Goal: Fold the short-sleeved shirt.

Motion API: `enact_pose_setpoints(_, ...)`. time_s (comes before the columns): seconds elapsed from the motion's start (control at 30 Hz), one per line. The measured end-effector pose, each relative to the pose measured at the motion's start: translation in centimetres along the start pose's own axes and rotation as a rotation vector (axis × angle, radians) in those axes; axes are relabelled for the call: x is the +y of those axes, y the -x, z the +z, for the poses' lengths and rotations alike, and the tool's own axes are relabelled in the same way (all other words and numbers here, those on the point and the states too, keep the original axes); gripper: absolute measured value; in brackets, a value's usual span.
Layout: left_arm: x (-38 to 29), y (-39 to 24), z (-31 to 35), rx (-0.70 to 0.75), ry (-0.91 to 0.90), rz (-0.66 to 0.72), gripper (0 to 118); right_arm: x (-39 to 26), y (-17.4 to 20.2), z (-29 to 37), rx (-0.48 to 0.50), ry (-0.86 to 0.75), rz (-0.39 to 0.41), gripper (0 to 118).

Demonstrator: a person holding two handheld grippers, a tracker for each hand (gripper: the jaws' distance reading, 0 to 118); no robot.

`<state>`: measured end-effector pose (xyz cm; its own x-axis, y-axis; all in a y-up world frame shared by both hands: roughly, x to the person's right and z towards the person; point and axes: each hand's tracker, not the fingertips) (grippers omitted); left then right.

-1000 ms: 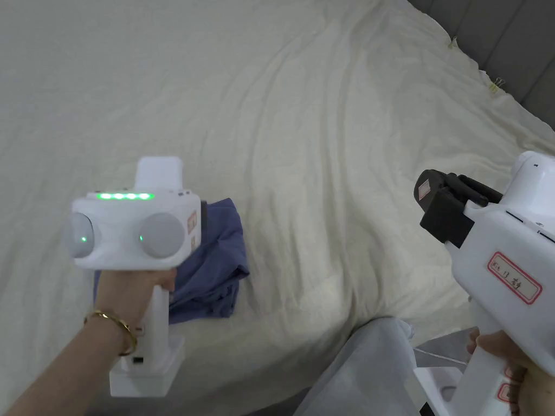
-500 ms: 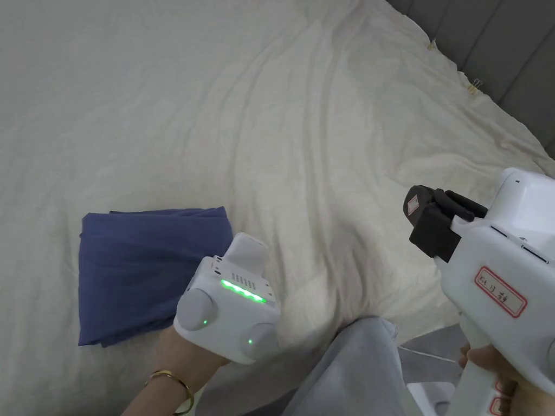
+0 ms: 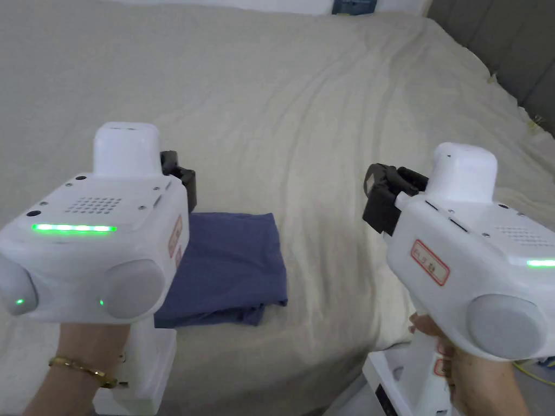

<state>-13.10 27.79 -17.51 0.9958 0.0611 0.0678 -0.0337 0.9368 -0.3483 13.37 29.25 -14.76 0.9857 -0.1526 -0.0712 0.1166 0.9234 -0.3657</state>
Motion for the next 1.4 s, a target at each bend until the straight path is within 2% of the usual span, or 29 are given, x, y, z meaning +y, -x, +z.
enact_pose_setpoints(0.13, -0.3, 3.6, 2.6, 0.103, -0.013, 0.026, 1, -1.4, 4.9, -4.1, 0.050, 0.025, 0.072, 4)
enact_pose_setpoints(0.27, -1.5, 6.4, 3.4, 0.141, 0.015, 0.036, 1, -4.5, 8.5, -9.1, 0.095, 0.115, 0.061, 4)
enact_pose_setpoints(0.33, -2.2, 7.3, 3.4, 0.154, 0.034, 0.044, 1, -6.7, 9.4, -11.3, 0.105, 0.205, 0.050, 4)
enact_pose_setpoints(0.47, -3.3, 8.6, 3.3, 0.183, 0.082, 0.079, 1, -11.0, 10.7, -14.5, 0.085, 0.393, 0.077, 4)
enact_pose_setpoints(0.6, -3.9, 9.4, 2.7, 0.183, 0.123, 0.111, 1, -14.8, 11.0, -16.8, 0.106, 0.580, 0.044, 4)
enact_pose_setpoints(0.63, -4.1, 9.6, 2.4, 0.187, 0.132, 0.111, 1, -15.4, 11.1, -17.0, 0.103, 0.598, 0.071, 3)
enact_pose_setpoints(0.7, -4.2, 9.8, 2.0, 0.180, 0.143, 0.112, 3, -15.1, 11.1, -16.8, 0.101, 0.547, 0.066, 3)
enact_pose_setpoints(0.73, -4.3, 9.9, 1.8, 0.171, 0.153, 0.119, 14, -15.0, 11.2, -16.8, 0.096, 0.553, 0.066, 3)
enact_pose_setpoints(0.77, -4.4, 10.8, 1.2, 0.120, 0.175, 0.158, 38, -15.2, 11.3, -17.0, 0.097, 0.551, 0.065, 3)
enact_pose_setpoints(0.83, -4.0, 11.8, -0.1, 0.036, 0.242, 0.220, 106, -15.6, 11.1, -16.9, 0.101, 0.542, 0.074, 3)
enact_pose_setpoints(0.87, -3.9, 12.2, -1.0, -0.019, 0.281, 0.255, 106, -15.6, 11.2, -16.8, 0.099, 0.536, 0.075, 3)
enact_pose_setpoints(0.93, -3.8, 13.0, -2.4, -0.150, 0.316, 0.315, 115, -15.4, 11.5, -16.5, 0.097, 0.533, 0.088, 3)
enact_pose_setpoints(1.03, -4.7, 14.8, -6.4, -0.379, 0.405, 0.452, 115, -15.4, 11.5, -16.7, 0.097, 0.537, 0.093, 3)
enact_pose_setpoints(1.2, -8.8, 16.2, -12.9, -0.545, 0.727, 0.609, 114, -15.5, 11.3, -16.4, 0.101, 0.529, 0.082, 3)
enact_pose_setpoints(1.33, -11.7, 17.0, -15.8, -0.588, 0.849, 0.714, 92, -15.4, 11.1, -16.5, 0.108, 0.536, 0.067, 3)
enact_pose_setpoints(1.4, -11.6, 16.1, -15.1, -0.640, 0.833, 0.733, 92, -15.5, 10.8, -16.4, 0.116, 0.535, 0.052, 3)
